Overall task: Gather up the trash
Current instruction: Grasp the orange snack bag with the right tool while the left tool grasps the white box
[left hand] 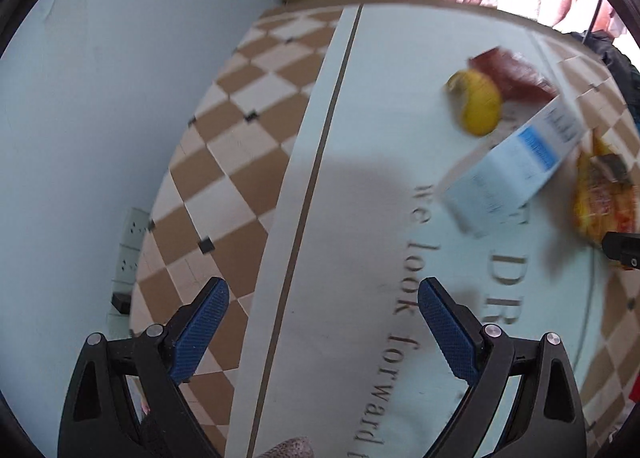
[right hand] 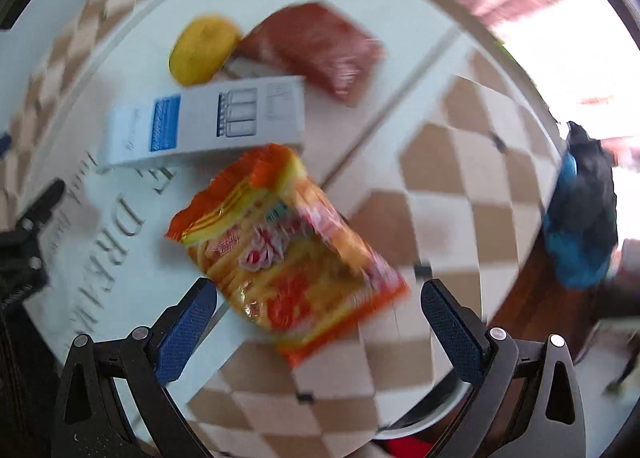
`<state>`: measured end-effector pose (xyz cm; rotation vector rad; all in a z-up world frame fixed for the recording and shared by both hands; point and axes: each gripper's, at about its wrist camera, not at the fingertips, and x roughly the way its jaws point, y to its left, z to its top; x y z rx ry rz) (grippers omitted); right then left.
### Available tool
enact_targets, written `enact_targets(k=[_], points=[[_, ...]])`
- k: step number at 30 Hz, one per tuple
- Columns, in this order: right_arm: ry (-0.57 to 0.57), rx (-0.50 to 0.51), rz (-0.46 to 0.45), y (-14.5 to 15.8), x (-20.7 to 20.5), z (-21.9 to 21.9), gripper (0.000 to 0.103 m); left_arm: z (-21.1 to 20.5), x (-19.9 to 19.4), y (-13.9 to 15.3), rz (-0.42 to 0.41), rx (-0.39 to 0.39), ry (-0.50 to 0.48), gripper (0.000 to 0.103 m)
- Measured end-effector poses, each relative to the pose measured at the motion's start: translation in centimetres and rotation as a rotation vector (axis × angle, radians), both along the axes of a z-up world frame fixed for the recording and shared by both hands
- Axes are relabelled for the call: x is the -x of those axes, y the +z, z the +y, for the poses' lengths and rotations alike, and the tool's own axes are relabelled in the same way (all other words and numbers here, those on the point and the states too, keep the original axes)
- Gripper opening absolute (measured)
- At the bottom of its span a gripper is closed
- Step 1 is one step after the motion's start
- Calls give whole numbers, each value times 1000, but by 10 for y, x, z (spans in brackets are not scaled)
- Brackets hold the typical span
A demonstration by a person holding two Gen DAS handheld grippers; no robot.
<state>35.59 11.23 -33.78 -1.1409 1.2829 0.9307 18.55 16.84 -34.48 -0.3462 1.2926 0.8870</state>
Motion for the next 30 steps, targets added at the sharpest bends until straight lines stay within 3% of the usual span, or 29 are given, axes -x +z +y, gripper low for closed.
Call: enact_targets(k=[2,5,7,10,14,17,24,25,26,27,28,30], points=[[49,47,12,-15,3,9,103,2,1,-5,3,5,-1,97],[-25,10,50,-13,-6,7,102,2,0,-1,-6,-7,-22,97],[-140,-25,96,-9,-18,-5,77,0,-5,12,-22,-36,-51,97],[-301,-71,119,-2,-34,-34,71,-2,-22,31,-46,-77,-123,97],[-492,-128,105,8,-54,-77,69,-17,-60,44,-67,-70,-299,97],[-622,-166,118,15,-69,-113,69,-25,-91,36,-34,-32,-438,97],[-709,-167,133,10,-75,-139,69,-49,-137,17,32,63,-649,95],[-710,-168,131,10,-74,-140,68,-51,-139,14,37,65,-663,86],[-711,-169,128,5,-76,-129,68,-54,-139,13,44,68,-669,68],[-715,-173,125,5,-76,-131,68,-56,-142,11,56,75,-672,59],[-715,-177,124,2,-76,-127,67,-56,-142,9,63,85,-674,44],[-713,-184,123,2,-71,-122,67,-59,-136,9,64,71,-675,39]])
